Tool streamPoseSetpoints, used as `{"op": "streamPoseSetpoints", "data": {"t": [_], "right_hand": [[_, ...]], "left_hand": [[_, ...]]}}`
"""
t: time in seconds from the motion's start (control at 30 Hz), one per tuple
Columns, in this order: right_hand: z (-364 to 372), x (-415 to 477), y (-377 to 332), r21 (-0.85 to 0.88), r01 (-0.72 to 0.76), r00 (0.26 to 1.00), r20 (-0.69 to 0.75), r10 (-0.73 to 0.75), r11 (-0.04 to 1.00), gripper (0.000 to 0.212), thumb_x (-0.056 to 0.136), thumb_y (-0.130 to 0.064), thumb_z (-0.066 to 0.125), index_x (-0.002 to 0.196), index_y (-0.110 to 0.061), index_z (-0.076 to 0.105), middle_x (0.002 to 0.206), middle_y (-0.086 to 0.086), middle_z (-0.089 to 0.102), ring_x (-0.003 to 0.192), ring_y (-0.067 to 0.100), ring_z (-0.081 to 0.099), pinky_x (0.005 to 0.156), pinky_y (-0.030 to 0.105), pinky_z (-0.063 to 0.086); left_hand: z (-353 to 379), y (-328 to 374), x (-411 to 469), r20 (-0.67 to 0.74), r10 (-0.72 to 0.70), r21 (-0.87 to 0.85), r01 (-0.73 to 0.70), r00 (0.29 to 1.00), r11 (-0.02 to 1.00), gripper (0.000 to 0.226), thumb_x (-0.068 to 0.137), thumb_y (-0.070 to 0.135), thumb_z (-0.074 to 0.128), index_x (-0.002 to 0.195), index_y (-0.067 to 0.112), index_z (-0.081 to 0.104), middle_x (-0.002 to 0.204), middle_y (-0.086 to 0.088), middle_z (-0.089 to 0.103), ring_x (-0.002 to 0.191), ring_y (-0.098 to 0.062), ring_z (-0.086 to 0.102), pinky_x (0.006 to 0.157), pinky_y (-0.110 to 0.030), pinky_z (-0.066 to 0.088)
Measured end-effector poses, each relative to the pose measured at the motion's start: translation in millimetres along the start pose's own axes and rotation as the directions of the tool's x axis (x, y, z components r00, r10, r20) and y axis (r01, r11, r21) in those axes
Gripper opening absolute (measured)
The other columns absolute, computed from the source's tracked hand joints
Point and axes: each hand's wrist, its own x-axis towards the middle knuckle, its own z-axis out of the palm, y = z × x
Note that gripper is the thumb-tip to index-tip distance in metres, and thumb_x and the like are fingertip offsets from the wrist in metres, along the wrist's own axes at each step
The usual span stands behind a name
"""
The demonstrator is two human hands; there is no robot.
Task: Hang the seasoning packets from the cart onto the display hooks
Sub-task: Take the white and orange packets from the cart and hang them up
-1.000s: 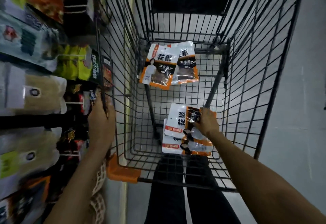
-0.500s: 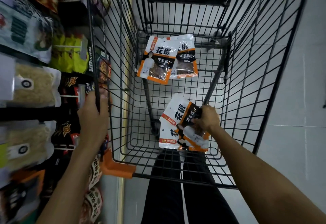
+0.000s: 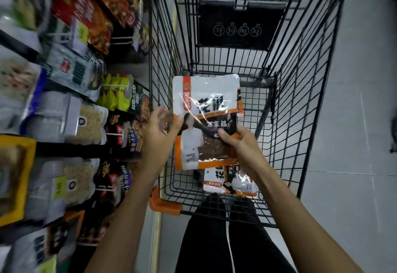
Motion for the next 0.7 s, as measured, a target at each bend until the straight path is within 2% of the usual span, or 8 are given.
{"op": "streamPoseSetpoints", "data": {"t": [0.07,0.13,0.23,0.3,0.37,0.47,0.57,0.7], "right_hand": [[12.3,-2.7,-3.3,0.024,0.011,0.998,0.059,-0.013,1.0,0.025,0.077,-0.027,0.071,0.099,-0.018,0.064,0.1,0.003,0.068,0.094,0.021,0.068,0.086,0.042,0.057],[14.8,0.8,-2.9,0.021,0.002,0.995,0.097,-0.004,1.0,0.032,0.073,-0.035,0.069,0.099,-0.018,0.063,0.099,0.002,0.069,0.092,0.018,0.068,0.082,0.039,0.058],[-4.7,19.7,12.0,-0.014,0.018,0.993,0.114,-0.016,1.0,0.031,0.087,-0.036,0.059,0.1,-0.008,0.063,0.091,0.001,0.071,0.088,0.015,0.069,0.078,0.03,0.058],[-30.0,40.3,36.7,-0.288,0.053,0.998,-0.019,-0.061,0.956,0.027,0.096,-0.029,0.055,0.109,-0.006,0.061,0.103,0.005,0.068,0.101,0.021,0.065,0.09,0.033,0.054],[-57.9,62.5,71.9,-0.627,-0.026,0.986,-0.144,-0.083,0.778,0.03,0.094,-0.021,0.059,0.12,-0.006,0.057,0.118,0.009,0.062,0.113,0.025,0.058,0.097,0.036,0.048],[-87.0,88.1,127.7,-0.881,-0.131,0.99,-0.137,0.021,0.454,0.054,0.088,-0.02,0.068,0.135,-0.006,0.046,0.137,0.015,0.051,0.128,0.03,0.046,0.107,0.041,0.039],[-98.3,100.2,168.1,-0.994,-0.028,0.997,-0.021,0.072,0.108,0.073,0.08,-0.034,0.075,0.139,-0.01,0.038,0.138,0.011,0.049,0.128,0.028,0.044,0.106,0.039,0.037],[-99.7,101.6,194.8,-1.0,0.027,0.998,0.026,0.055,-0.011,0.084,0.074,-0.044,0.075,0.141,-0.014,0.032,0.139,0.007,0.045,0.131,0.025,0.039,0.112,0.042,0.024]], "left_hand": [[5.9,4.5,1.2,0.154,-0.124,-0.258,0.161,0.98,0.953,0.046,0.071,0.044,0.069,0.108,0.016,0.067,0.099,0.002,0.073,0.088,-0.009,0.069,0.068,-0.017,0.053],[6.4,0.1,5.3,0.215,-0.198,-0.328,0.262,0.956,0.908,0.021,0.065,0.036,0.076,0.081,0.023,0.073,0.08,0.003,0.075,0.077,-0.011,0.072,0.06,-0.019,0.054],[11.9,-12.4,12.2,0.229,-0.275,-0.328,0.34,0.934,0.881,0.025,0.065,0.025,0.079,0.085,0.015,0.068,0.078,0.001,0.075,0.076,-0.013,0.072,0.061,-0.022,0.055],[19.7,-21.4,17.9,0.167,-0.292,-0.249,0.327,0.942,0.911,0.023,0.073,0.019,0.079,0.087,0.008,0.064,0.08,-0.006,0.071,0.075,-0.016,0.069,0.067,-0.025,0.055],[27.5,-29.5,21.9,0.095,-0.26,-0.115,0.27,0.961,0.956,0.014,0.08,0.016,0.076,0.08,0.012,0.062,0.075,-0.005,0.064,0.067,-0.011,0.061,0.063,-0.019,0.05],[36.4,-44.9,29.7,0.047,-0.193,-0.023,0.194,0.98,0.981,0.016,0.084,0.012,0.072,0.073,0.016,0.061,0.068,0.002,0.06,0.055,0.003,0.056,0.048,-0.008,0.043],[40.9,-57.5,36.3,0.045,-0.182,0.027,0.181,0.982,0.983,0.019,0.085,0.012,0.07,0.089,-0.005,0.063,0.078,-0.01,0.06,0.07,-0.015,0.057,0.059,-0.018,0.045],[43.1,-66.4,38.7,0.048,-0.182,-0.015,0.183,0.982,0.983,0.016,0.085,0.01,0.07,0.095,0.001,0.062,0.085,-0.007,0.061,0.077,-0.014,0.057,0.069,-0.023,0.047]]}}
